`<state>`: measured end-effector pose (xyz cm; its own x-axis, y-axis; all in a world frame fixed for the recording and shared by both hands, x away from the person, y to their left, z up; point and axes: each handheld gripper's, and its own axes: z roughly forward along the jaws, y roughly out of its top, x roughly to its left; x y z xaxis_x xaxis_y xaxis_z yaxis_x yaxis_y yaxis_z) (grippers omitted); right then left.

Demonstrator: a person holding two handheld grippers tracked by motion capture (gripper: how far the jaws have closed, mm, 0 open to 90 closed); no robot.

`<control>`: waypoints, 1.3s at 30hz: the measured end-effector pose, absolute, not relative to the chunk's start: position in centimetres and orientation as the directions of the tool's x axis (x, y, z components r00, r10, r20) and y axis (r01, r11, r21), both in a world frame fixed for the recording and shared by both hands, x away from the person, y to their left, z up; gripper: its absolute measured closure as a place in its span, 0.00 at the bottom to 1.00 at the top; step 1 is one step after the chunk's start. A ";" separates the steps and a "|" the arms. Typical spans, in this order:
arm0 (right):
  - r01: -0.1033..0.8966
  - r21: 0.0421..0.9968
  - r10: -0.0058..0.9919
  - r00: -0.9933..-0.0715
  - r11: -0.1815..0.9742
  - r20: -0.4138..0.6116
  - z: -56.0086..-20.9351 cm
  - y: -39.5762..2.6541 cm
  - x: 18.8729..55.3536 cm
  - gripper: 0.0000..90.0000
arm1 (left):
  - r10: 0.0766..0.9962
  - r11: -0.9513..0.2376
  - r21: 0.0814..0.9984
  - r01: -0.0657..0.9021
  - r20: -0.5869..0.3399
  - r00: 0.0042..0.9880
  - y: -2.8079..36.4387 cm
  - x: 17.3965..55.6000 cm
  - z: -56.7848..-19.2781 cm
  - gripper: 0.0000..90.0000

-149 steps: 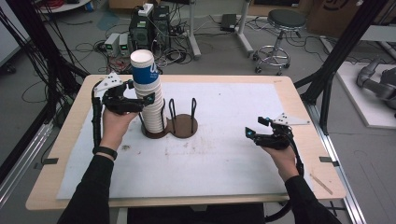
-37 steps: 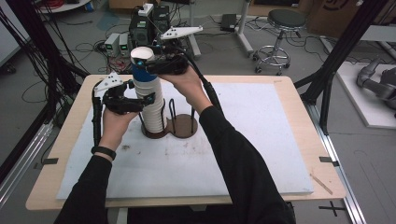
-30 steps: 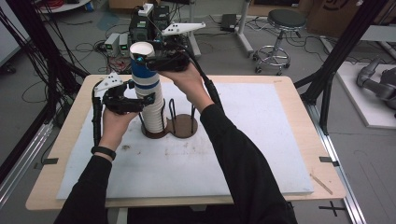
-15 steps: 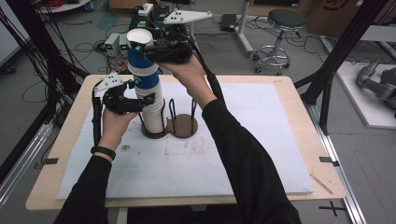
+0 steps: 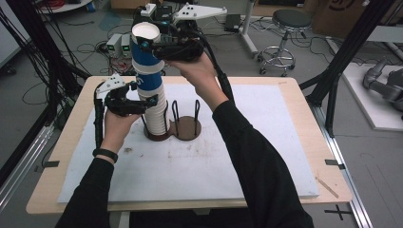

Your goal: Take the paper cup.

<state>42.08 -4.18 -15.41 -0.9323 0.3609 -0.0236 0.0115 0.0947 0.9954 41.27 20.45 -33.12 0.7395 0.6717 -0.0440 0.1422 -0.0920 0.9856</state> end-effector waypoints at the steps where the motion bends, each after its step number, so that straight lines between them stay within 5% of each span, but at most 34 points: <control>1: 0.005 0.995 0.358 -0.933 0.097 -0.030 -15.2 -4.6 41.9 0.35 | 0.672 -0.095 0.986 0.141 -0.041 0.739 20.5 41.3 -33.1 0.13; 18: -0.011 0.994 0.347 -0.937 0.105 -0.047 -15.6 -10.6 40.1 0.35 | 0.675 -0.105 0.984 0.141 -0.034 0.737 20.4 41.3 -33.1 0.13; 39: 0.055 0.991 0.348 -0.937 0.124 0.008 -21.5 -17.3 37.8 0.35 | 0.676 -0.109 0.984 0.140 -0.030 0.736 20.4 41.3 -33.1 0.13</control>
<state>37.84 -17.30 -21.53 -0.9373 0.3483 0.0080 0.0546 0.1242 0.9908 41.29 20.38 -33.08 0.7360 0.6763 -0.0296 0.1396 -0.1089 0.9842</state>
